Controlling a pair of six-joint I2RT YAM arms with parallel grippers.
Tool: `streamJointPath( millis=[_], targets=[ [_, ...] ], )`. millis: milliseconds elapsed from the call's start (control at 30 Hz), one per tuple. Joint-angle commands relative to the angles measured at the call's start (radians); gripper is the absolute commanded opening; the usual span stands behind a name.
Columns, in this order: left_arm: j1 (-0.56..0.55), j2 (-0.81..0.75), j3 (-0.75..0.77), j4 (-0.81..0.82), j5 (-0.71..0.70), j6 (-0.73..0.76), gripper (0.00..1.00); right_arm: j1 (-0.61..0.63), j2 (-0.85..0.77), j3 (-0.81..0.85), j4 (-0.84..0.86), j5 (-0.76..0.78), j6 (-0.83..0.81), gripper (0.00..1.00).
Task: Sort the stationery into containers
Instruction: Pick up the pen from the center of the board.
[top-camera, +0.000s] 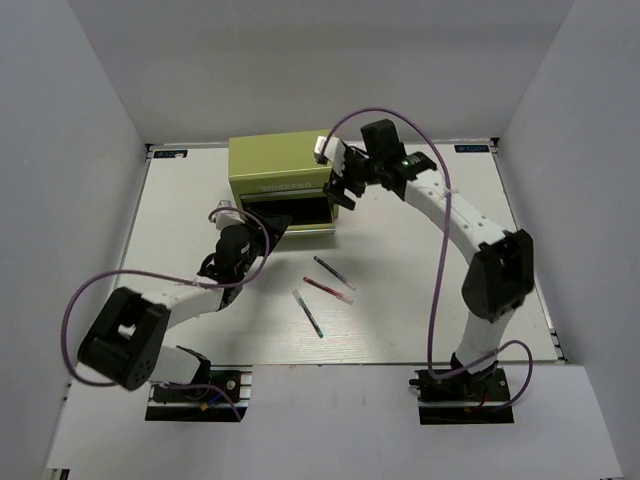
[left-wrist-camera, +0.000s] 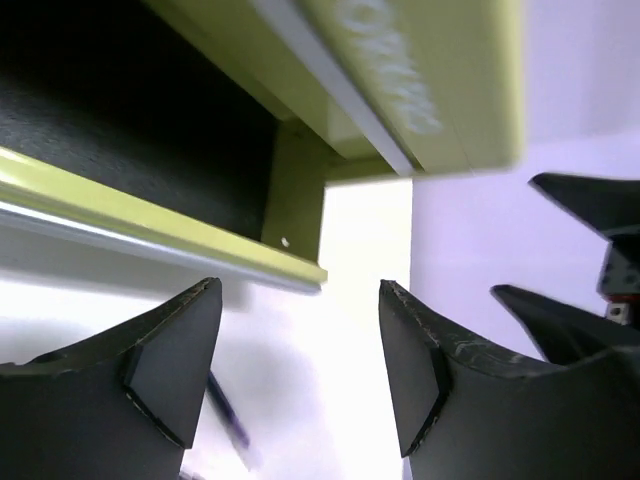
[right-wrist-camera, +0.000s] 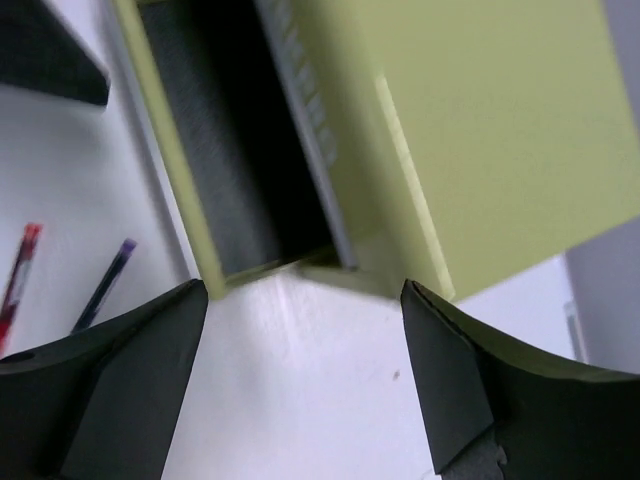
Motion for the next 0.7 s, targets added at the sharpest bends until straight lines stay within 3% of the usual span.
streamJointPath(
  millis=[0,67,167,200,233,300,333,367,400,467,500,533,667],
  targets=[
    [-0.003,-0.110,0.006,-0.174,0.094,0.123,0.74,-0.009,-0.155,-0.160,0.002,-0.039,0.010,0.82],
    [-0.003,-0.185,0.006,-0.315,0.118,0.163,0.74,-0.007,-0.229,-0.220,-0.013,-0.085,0.020,0.76],
    [-0.003,-0.282,-0.013,-0.485,0.140,0.255,0.68,-0.001,-0.301,-0.387,-0.013,-0.129,0.060,0.57],
    [-0.003,-0.302,-0.013,-0.531,0.140,0.298,0.59,0.005,-0.306,-0.470,-0.018,-0.138,0.063,0.42],
    [-0.003,-0.322,-0.013,-0.579,0.140,0.307,0.52,0.007,-0.309,-0.493,-0.018,-0.138,0.069,0.34],
    [-0.003,-0.371,-0.013,-0.709,0.140,0.318,0.39,0.014,-0.306,-0.548,-0.025,-0.136,0.109,0.22],
    [-0.003,-0.385,-0.013,-0.746,0.140,0.318,0.26,0.016,-0.303,-0.594,-0.024,-0.127,0.130,0.17],
    [-0.003,-0.398,-0.013,-0.779,0.140,0.303,0.22,0.028,-0.301,-0.610,-0.004,-0.110,0.144,0.17],
    [-0.003,-0.423,-0.013,-0.831,0.140,0.303,0.22,0.033,-0.298,-0.627,0.013,-0.103,0.196,0.17],
    [-0.003,-0.443,-0.022,-0.871,0.140,0.267,0.24,0.055,-0.292,-0.673,0.082,-0.055,0.230,0.26],
    [-0.003,-0.443,-0.022,-0.891,0.140,0.267,0.30,0.060,-0.275,-0.680,0.099,-0.043,0.284,0.29],
    [-0.003,-0.458,-0.022,-0.901,0.140,0.255,0.43,0.077,-0.263,-0.688,0.125,-0.032,0.299,0.31],
    [-0.012,-0.468,-0.011,-0.946,0.131,0.243,0.59,0.112,-0.200,-0.690,0.186,0.042,0.371,0.38]
  ],
)
